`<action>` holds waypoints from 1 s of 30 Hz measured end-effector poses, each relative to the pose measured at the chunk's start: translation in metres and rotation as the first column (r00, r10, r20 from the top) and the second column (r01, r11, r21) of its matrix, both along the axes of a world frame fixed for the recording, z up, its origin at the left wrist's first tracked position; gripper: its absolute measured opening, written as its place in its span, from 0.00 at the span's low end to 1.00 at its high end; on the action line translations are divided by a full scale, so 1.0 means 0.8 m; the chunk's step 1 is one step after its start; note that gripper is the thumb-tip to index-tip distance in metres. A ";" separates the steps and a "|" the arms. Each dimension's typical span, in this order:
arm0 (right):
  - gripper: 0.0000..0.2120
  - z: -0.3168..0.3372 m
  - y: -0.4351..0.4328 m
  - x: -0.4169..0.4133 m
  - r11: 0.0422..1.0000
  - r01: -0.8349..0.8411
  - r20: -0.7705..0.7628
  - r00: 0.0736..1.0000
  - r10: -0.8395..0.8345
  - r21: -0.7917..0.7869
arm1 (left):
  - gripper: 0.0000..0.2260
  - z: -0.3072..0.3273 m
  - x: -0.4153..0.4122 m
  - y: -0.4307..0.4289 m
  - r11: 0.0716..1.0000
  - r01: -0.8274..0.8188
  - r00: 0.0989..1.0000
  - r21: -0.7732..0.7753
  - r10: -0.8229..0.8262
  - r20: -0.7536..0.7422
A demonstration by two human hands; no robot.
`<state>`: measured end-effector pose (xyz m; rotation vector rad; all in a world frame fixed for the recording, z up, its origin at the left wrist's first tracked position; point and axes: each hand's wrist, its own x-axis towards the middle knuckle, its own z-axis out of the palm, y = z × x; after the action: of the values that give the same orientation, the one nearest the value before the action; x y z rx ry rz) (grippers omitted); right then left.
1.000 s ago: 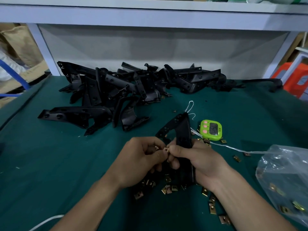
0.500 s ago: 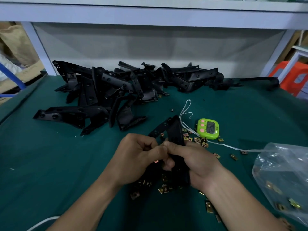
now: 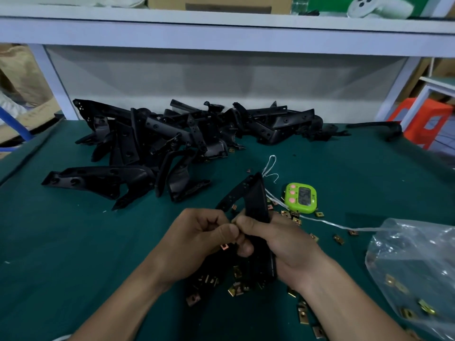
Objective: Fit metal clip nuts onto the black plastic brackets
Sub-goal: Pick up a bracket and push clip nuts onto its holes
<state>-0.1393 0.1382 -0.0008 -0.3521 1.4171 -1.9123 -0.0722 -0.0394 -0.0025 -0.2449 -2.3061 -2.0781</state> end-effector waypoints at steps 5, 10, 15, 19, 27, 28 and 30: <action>0.09 0.000 0.006 -0.008 0.939 0.271 -0.452 0.879 -0.152 0.212 | 0.15 -0.011 -0.003 -0.002 0.834 -0.376 0.922 -0.404 0.379 -0.076; 0.06 0.006 0.034 -0.037 0.641 0.679 -0.834 0.541 -0.106 0.359 | 0.06 -0.013 0.001 -0.012 0.537 -0.539 0.774 -0.649 0.619 -0.130; 0.11 -0.006 0.024 -0.032 0.495 0.668 -0.823 0.528 0.210 0.555 | 0.08 -0.018 0.003 -0.004 0.470 -0.500 0.803 -0.727 0.566 -0.187; 0.11 -0.008 0.022 -0.030 0.502 0.665 -0.827 0.510 0.237 0.553 | 0.05 -0.015 0.006 0.003 0.510 -0.482 0.838 -0.712 0.506 -0.205; 0.07 0.009 0.020 -0.018 0.721 0.610 -0.833 0.547 -0.081 0.330 | 0.09 -0.005 0.012 0.016 0.652 -0.439 0.891 -0.619 0.406 -0.205; 0.07 0.008 0.018 -0.016 0.743 0.584 -0.827 0.557 -0.075 0.326 | 0.11 -0.005 0.013 0.018 0.661 -0.443 0.891 -0.605 0.398 -0.217; 0.06 0.008 0.015 -0.013 0.774 0.531 -0.800 0.598 -0.054 0.345 | 0.13 -0.004 0.013 0.021 0.705 -0.433 0.901 -0.561 0.368 -0.232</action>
<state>-0.1494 0.1505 0.0054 -0.7084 2.6940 -1.5029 -0.0615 -0.0228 -0.0057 0.1411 -2.5856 -1.0617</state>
